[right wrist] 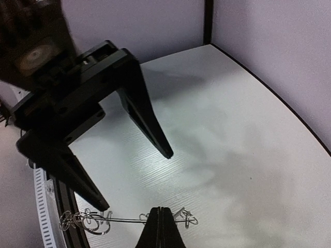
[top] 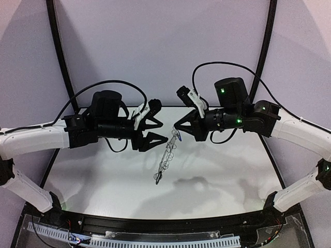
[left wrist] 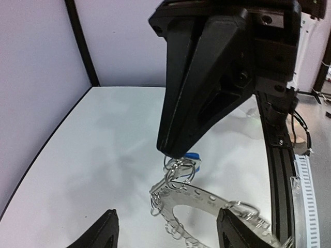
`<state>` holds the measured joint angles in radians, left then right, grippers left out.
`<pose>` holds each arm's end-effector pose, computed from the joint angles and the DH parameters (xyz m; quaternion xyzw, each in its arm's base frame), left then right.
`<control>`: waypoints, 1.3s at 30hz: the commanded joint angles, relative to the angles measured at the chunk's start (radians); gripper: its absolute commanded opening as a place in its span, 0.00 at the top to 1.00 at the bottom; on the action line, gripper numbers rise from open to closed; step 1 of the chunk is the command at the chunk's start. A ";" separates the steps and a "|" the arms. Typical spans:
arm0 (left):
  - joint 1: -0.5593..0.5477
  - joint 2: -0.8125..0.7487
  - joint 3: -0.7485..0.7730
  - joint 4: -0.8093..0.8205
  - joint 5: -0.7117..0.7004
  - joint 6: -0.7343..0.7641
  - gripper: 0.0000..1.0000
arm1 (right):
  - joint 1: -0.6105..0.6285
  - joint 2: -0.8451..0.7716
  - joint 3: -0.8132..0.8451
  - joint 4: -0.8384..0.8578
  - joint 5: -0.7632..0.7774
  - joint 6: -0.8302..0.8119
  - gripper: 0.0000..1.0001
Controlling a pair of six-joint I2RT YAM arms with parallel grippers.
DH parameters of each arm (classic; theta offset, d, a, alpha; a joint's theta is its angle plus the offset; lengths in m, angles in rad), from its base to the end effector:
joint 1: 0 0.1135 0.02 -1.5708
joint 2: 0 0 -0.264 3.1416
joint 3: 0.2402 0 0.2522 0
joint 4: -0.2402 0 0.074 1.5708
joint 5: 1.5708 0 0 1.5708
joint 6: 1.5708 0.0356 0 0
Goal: Put the keys on the keyring
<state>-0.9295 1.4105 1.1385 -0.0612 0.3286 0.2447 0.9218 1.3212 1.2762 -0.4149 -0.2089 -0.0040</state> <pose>0.1892 -0.2727 0.3309 0.5241 0.6165 -0.3176 0.4943 0.1753 0.2432 0.3699 -0.4265 0.7316 0.3117 0.4310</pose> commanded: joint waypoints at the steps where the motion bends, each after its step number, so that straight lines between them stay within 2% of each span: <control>1: 0.004 -0.031 0.038 -0.092 0.094 0.046 0.38 | 0.003 -0.033 -0.024 0.092 -0.163 -0.076 1.00; 7: 0.003 0.017 0.082 -0.096 0.163 0.005 0.49 | 0.003 -0.026 -0.026 0.106 -0.215 -0.084 1.00; 10: 0.003 0.030 0.090 -0.100 0.158 -0.002 0.62 | 0.003 -0.027 -0.029 0.120 -0.229 -0.077 1.00; 12: 0.003 0.031 0.089 -0.100 0.158 -0.002 0.67 | 0.003 -0.028 -0.028 0.127 -0.225 -0.074 1.00; 23: 0.003 0.043 0.090 -0.081 0.180 -0.005 0.76 | 0.003 -0.030 -0.024 0.120 -0.266 -0.076 1.00; 27: 0.003 0.051 0.100 -0.095 0.177 0.004 0.89 | 0.003 -0.036 -0.024 0.123 -0.266 -0.076 1.00; 28: 0.004 0.054 0.106 -0.101 0.170 0.002 0.96 | 0.003 -0.037 -0.026 0.124 -0.268 -0.077 1.00; 33: 0.004 0.058 0.113 -0.099 0.154 -0.016 0.99 | 0.002 -0.037 -0.028 0.125 -0.277 -0.085 1.00; 39: 0.003 0.006 0.059 -0.024 0.092 -0.103 0.99 | 0.003 -0.087 -0.085 0.099 -0.194 -0.228 1.00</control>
<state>-0.9298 1.4647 1.2236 -0.1402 0.4805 0.2134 0.9207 1.2972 1.2407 -0.3408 -0.4332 -0.1310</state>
